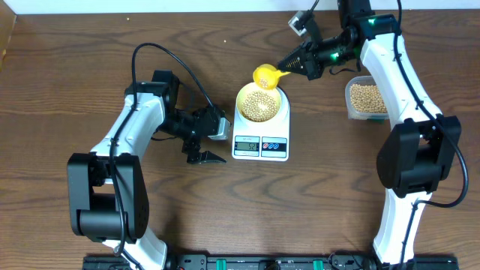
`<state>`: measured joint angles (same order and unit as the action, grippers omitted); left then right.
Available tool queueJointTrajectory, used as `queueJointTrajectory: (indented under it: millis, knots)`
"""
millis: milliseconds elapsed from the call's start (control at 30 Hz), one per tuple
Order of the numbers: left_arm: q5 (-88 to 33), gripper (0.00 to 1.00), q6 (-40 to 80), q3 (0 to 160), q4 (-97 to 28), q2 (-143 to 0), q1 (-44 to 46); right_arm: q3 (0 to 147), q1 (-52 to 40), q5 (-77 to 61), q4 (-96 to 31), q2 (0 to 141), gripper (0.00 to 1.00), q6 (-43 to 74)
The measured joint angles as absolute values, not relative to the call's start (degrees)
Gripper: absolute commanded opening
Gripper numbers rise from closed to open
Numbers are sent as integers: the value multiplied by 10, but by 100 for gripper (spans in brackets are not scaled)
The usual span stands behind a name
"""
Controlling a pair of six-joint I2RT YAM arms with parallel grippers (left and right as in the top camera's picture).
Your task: Scoop item into bowl and weigh 50g on scale
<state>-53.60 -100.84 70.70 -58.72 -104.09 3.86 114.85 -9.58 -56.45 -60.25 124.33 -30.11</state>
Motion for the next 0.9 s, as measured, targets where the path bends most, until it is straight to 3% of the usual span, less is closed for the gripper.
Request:
queueJointTrajectory:
  millis: [600,900]
  knots:
    - [-536,98,-1008,707,-587,-1041,39,1148,-193,-317,-589,1243,1,-301]
    - [-536,98,-1008,707,-587,-1041,39,1148,-206,-272,-572,1243,1,-301]
